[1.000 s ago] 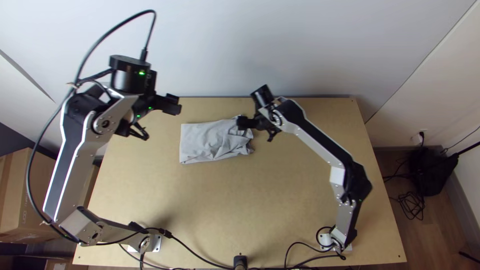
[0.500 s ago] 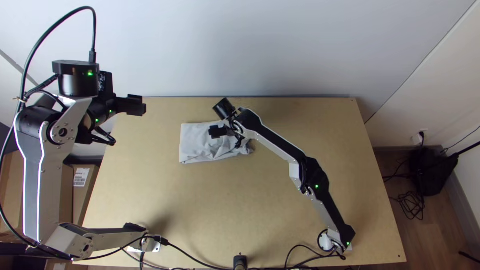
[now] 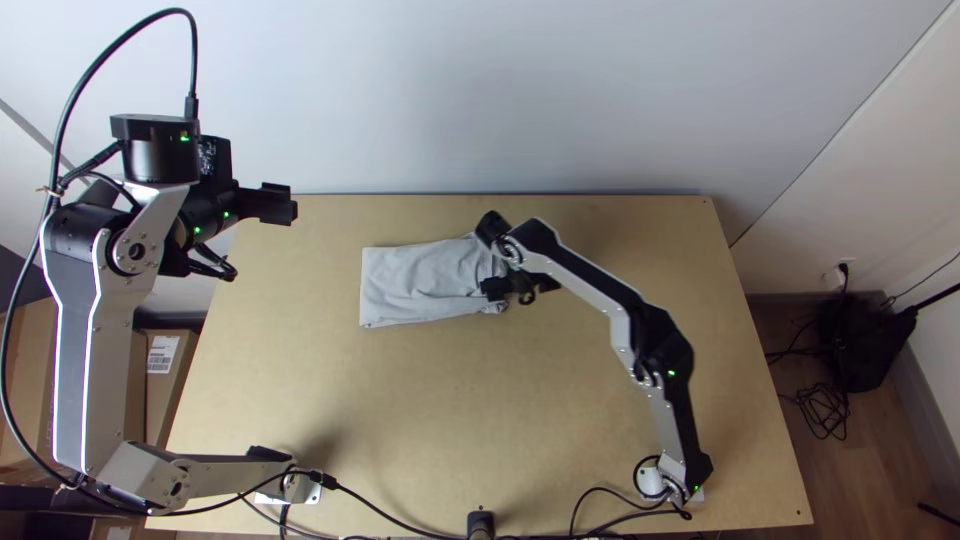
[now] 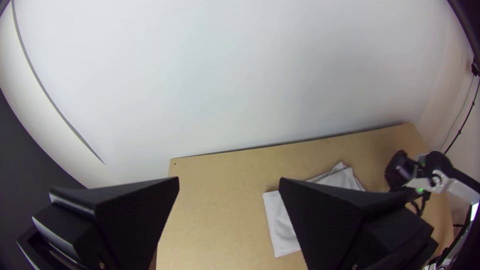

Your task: Fold the t-shirt

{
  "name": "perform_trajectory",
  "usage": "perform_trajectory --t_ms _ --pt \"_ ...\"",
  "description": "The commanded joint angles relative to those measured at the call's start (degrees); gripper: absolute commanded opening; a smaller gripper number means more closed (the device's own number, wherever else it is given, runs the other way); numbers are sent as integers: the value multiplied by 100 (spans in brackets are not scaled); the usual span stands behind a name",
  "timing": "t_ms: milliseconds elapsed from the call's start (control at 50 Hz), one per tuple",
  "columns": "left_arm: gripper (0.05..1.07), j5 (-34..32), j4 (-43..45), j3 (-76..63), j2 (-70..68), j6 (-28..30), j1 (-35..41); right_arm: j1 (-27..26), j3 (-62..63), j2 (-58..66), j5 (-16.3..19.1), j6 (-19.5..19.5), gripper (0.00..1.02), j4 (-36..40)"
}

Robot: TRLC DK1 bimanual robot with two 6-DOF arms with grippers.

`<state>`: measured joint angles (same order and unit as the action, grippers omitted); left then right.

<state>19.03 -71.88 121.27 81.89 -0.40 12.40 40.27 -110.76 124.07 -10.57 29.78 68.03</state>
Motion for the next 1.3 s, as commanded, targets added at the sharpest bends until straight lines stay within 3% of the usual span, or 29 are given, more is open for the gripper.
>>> perform_trajectory --t_ms 0,120,200,260,360,600,760,880,1280 --pt "102 -48 77 -42 47 23 -36 -142 186 -656 -68 37 98 211" --pt "102 -66 121 -42 73 23 -27 -397 -218 -515 55 186 98 88" --pt "102 -66 121 -34 73 32 -19 -599 -429 -366 793 212 98 -246" --pt "102 -66 112 -51 55 32 -19 -722 -490 -269 1153 221 98 -528" --pt "102 -57 95 -78 -6 32 -36 -942 -587 -111 2305 212 98 -932" --pt "102 -57 7 -69 -120 111 -151 -1294 -991 443 3439 -25 98 -1213" --pt "102 -57 -2 -69 -164 190 -309 -1487 -1422 943 3746 -78 98 -1266" --pt "102 -57 -55 -78 -138 269 -520 -1513 -1651 1234 3869 -368 98 -1266" --pt "102 -57 -116 -78 -191 392 -950 -1267 -2134 2007 3887 -535 98 -1468"
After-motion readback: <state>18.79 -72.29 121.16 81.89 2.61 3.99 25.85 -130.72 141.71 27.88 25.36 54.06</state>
